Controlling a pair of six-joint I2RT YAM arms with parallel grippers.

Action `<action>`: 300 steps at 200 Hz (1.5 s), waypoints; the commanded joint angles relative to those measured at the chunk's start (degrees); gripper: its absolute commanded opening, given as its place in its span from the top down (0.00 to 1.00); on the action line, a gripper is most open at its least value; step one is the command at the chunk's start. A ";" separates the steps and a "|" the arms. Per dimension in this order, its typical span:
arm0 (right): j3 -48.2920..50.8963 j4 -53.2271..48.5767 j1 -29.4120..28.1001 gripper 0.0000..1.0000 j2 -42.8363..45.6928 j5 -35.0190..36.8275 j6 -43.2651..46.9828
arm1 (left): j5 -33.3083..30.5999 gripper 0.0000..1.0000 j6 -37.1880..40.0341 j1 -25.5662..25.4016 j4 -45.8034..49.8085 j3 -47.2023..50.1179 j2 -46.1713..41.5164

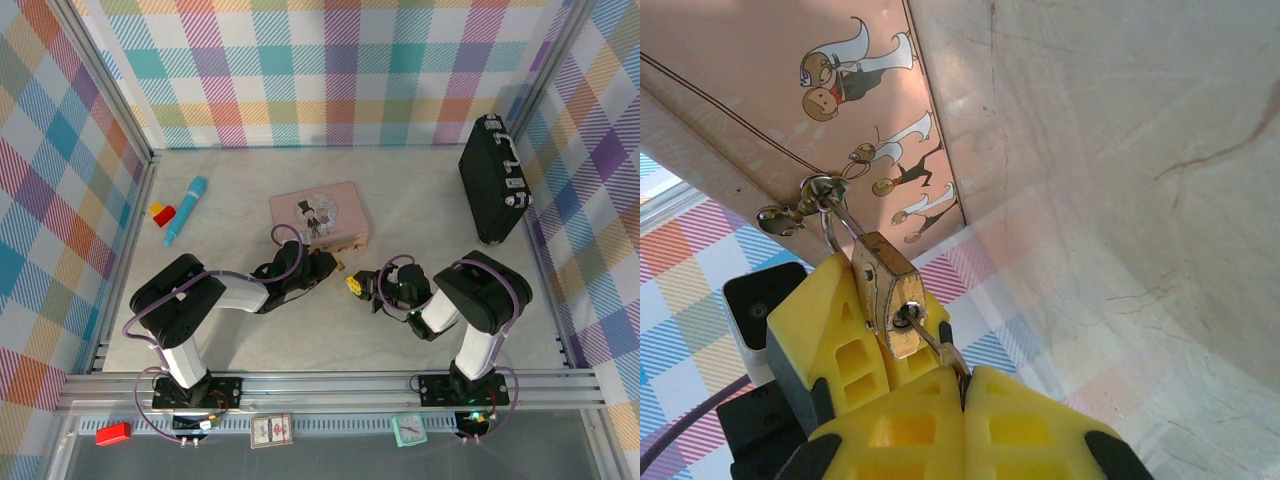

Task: Unlock the padlock with the key

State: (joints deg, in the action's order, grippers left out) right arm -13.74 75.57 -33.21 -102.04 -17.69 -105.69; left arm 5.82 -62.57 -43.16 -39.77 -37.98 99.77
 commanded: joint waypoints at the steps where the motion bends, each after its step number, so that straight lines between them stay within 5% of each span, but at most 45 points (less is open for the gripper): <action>1: -1.80 3.93 0.95 1.00 0.44 -0.36 -0.35 | 3.38 0.94 -1.16 -1.58 -7.37 -0.35 -2.47; 96: -3.99 3.60 1.22 1.00 0.09 -2.16 0.75 | 3.57 0.94 -1.07 -2.02 -6.98 -1.22 -2.07; 164: -5.66 -8.13 1.57 1.00 4.75 -2.95 8.63 | 3.20 0.94 -0.98 -2.11 -6.29 -1.40 -3.05; 300: -8.35 -4.07 2.16 1.00 1.17 -5.48 11.08 | 3.83 0.95 -3.52 -3.61 -7.55 -2.36 -3.87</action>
State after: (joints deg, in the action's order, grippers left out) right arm -19.11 65.17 -31.48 -99.53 -23.46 -96.92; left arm 1.98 -63.90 -43.22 -39.44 -38.09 99.13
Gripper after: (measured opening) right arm 0.055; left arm 0.078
